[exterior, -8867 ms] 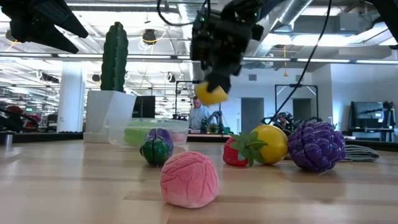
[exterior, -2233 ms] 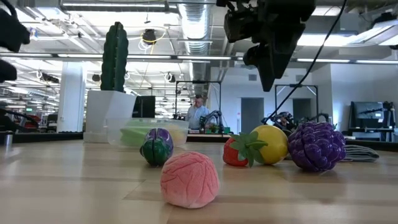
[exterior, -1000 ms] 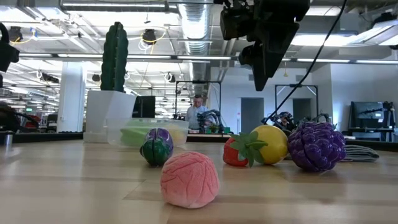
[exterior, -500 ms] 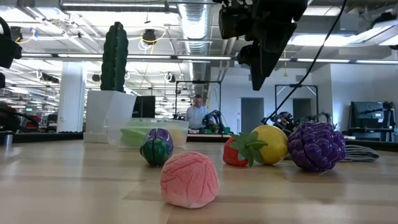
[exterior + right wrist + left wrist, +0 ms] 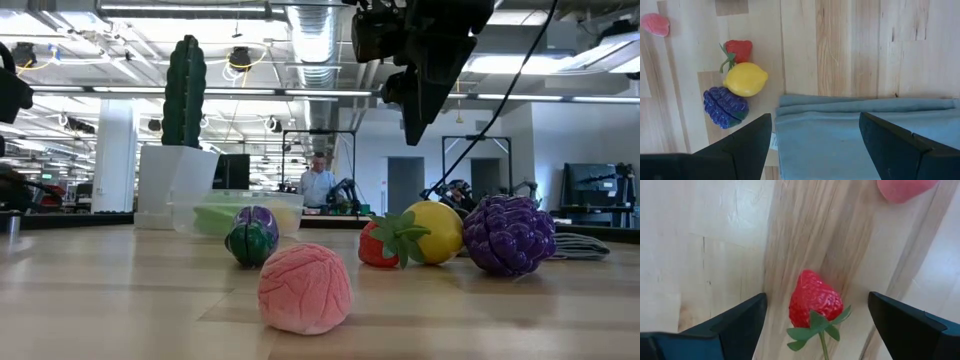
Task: Pick and placing Produce into tupperware
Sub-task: Put the left red strawberry into the transparent container
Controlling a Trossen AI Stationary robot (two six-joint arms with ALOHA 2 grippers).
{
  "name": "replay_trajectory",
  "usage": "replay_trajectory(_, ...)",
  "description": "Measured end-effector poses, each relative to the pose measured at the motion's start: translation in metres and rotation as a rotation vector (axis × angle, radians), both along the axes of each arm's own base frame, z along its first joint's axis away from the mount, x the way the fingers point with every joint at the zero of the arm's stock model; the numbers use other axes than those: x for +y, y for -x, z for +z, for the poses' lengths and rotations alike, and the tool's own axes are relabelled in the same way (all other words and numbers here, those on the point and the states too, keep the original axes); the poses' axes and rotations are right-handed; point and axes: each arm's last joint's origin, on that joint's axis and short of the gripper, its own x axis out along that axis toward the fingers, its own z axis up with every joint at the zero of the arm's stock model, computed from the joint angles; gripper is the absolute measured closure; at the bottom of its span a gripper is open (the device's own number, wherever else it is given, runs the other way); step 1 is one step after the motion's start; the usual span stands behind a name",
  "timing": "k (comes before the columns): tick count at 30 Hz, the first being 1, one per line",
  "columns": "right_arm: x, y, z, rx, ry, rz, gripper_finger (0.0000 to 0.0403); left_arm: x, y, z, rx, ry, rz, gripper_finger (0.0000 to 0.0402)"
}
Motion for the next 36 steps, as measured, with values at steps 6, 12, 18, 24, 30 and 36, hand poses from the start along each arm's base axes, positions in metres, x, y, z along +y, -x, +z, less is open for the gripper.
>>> replay_trajectory(6, -0.0007, -0.0001, 0.0000, 0.000, 0.000, -0.001, 0.0081, 0.0005, 0.0004, -0.0003, 0.004, -0.003, -0.003, 0.0108)
replay_trajectory(12, -0.0008, -0.0006, 0.0001, -0.007, 0.001, 0.004, 0.0081, 0.0003, 0.0004, -0.0003, 0.008, 0.002, -0.004, 0.0167)
replay_trajectory(18, -0.0007, -0.0013, 0.0002, -0.014, 0.000, 0.006, 0.0081, 0.0001, 0.0004, -0.0003, 0.008, 0.004, -0.004, 0.0191)
replay_trajectory(24, -0.0007, -0.0013, 0.0002, -0.014, 0.001, 0.006, 0.0081, 0.0001, 0.0003, -0.0003, 0.008, 0.005, -0.004, 0.0197)
replay_trajectory(30, -0.0007, -0.0019, 0.0004, -0.021, 0.000, 0.006, 0.0081, 0.0000, 0.0002, -0.0003, 0.007, 0.006, -0.004, 0.0208)
replay_trajectory(36, -0.0007, -0.0019, 0.0004, -0.021, 0.000, 0.006, 0.0081, -0.0003, 0.0000, 0.0030, -0.013, 0.022, -0.004, 0.0218)
